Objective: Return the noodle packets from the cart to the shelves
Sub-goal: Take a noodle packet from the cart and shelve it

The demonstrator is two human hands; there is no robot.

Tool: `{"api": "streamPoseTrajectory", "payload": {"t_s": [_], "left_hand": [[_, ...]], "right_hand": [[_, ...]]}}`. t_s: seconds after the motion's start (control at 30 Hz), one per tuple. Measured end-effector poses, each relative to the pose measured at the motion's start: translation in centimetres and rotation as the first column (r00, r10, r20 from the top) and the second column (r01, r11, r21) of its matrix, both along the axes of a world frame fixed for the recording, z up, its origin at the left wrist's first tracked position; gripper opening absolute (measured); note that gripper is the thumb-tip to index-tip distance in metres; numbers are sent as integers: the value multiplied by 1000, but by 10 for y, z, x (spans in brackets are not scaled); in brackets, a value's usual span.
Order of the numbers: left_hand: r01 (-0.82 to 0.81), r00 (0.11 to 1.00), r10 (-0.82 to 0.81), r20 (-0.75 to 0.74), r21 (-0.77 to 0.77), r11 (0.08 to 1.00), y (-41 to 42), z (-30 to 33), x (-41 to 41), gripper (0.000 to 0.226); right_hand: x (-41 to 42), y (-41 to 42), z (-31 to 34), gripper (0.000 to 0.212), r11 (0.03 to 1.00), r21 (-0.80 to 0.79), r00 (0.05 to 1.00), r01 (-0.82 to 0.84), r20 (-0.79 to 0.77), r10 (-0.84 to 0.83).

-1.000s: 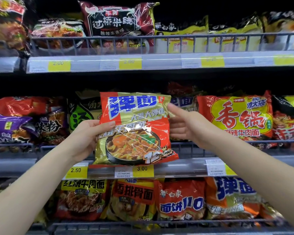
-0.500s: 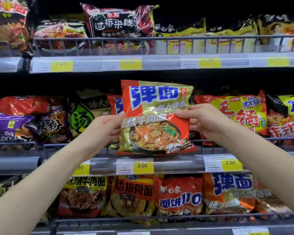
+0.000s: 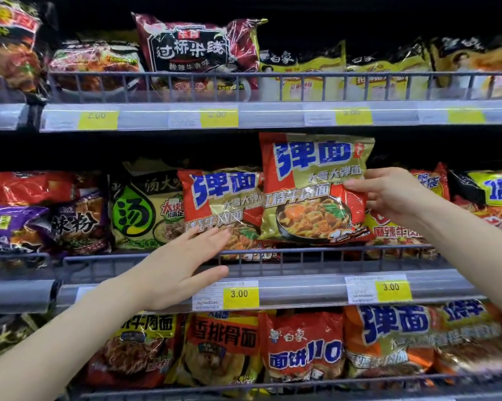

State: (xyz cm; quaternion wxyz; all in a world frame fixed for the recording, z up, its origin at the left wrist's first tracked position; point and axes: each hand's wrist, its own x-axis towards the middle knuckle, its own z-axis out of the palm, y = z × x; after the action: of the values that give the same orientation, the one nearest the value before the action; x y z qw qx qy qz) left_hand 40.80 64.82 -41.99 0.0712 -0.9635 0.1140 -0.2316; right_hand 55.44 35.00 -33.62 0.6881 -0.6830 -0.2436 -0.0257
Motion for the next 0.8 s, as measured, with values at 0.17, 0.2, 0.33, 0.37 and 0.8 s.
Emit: {"api": "streamPoseTrajectory", "payload": {"t_s": [0.17,0.2,0.33,0.37,0.8], "left_hand": [[1,1000,-1,-16,-21,1000,-2,2,0,88],[3,1000,-4,-19,-30,1000,-2,2,0,89],[10,1000,-10,-10,-35,999,-3,2,0,90],[13,1000,-13,-8,-44,999,-4,2,0,89],[7,1000,-7,5,-88,996,-10,4,-4,98]], "right_hand": [[12,0,-3,33,998,-65,1000,7,20,-5],[14,0,-4,23,997,-71,1000,0,19,1],[20,5,-11,12,995,-101,1000,-1,14,3],[21,8,-14,22,995,-102,1000,9,13,-8],[14,41,-40,27,714,-290,722,637,548,-421]]}}
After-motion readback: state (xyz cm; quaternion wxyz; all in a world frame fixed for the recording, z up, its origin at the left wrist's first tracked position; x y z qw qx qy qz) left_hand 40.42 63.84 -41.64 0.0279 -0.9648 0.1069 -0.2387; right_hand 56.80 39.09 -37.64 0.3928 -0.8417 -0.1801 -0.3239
